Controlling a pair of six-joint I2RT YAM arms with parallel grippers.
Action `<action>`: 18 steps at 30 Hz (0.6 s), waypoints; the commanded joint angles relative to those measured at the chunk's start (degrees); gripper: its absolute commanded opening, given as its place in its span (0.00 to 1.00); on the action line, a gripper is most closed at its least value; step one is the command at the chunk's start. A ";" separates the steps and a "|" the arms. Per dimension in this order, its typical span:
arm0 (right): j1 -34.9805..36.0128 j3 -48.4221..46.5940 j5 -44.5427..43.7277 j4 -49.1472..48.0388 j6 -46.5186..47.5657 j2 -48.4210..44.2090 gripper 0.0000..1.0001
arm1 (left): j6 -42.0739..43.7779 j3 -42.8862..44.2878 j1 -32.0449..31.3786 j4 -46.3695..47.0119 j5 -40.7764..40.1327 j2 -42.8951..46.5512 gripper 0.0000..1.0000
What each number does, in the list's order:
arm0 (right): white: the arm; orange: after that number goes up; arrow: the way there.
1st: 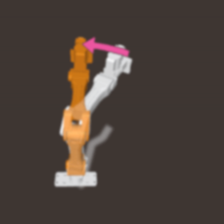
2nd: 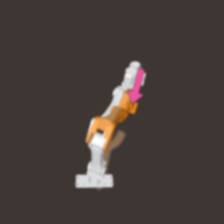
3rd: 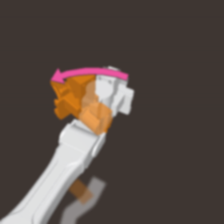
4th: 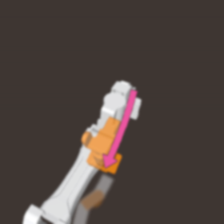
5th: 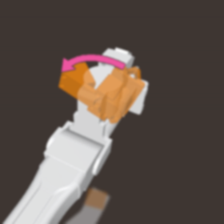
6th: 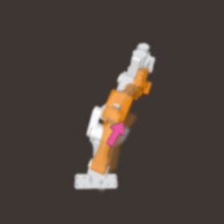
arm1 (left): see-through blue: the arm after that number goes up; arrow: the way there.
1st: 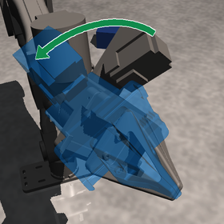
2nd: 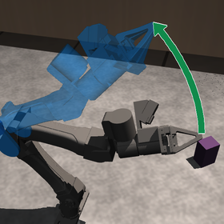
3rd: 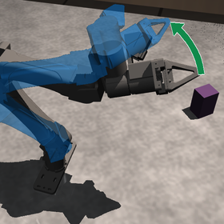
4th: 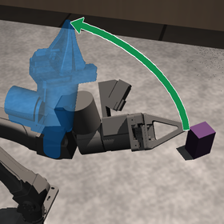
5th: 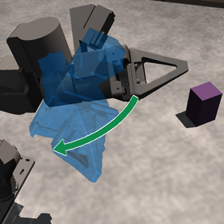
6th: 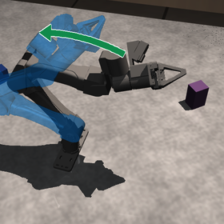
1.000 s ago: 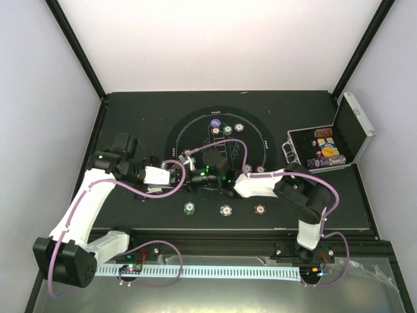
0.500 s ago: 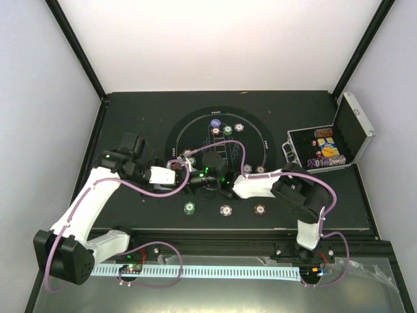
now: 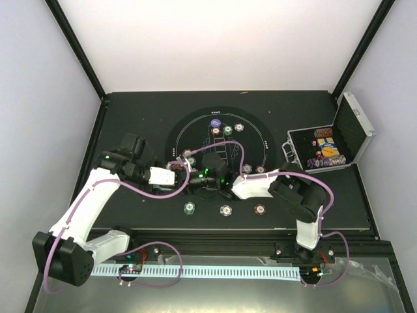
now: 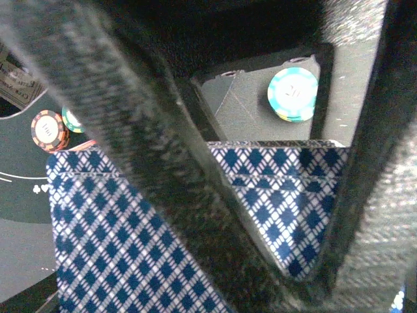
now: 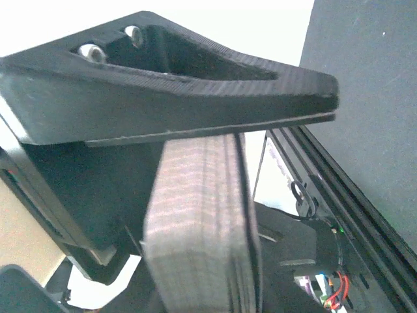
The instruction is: Distribute texas hold em gaming equipment
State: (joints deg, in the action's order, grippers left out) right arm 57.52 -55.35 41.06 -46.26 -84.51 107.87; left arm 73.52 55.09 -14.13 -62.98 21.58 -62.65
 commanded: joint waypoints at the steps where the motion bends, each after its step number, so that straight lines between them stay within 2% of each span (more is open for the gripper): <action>1: 0.57 0.08 1.55 -1.18 0.38 2.08 0.29 | 1.98 1.97 -0.49 -1.75 -0.42 1.83 0.42; 4: 0.67 -0.26 1.53 -1.44 0.02 2.46 0.35 | 2.13 1.92 -0.79 -2.12 -0.95 1.27 0.29; 7: 0.67 -0.74 1.42 -1.91 -0.53 2.83 0.39 | 2.28 1.78 -1.06 -2.39 -1.32 0.93 0.23; 14: 0.67 -1.34 1.01 -4.87 -3.17 4.51 0.40 | 2.31 1.22 -1.68 -1.95 -2.13 0.95 0.19; 16: 0.67 -1.25 0.82 -7.33 -4.82 5.17 0.35 | 2.26 0.72 -1.77 -1.57 -2.26 1.00 0.19; 18: 0.62 -1.16 0.39 -9.63 -6.54 5.84 0.20 | 2.19 0.18 -1.86 -1.19 -2.33 1.29 0.23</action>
State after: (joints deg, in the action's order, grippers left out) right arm 57.80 -55.64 42.17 -51.70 -87.66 111.46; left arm 74.96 55.05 -15.35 -64.42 18.35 -61.93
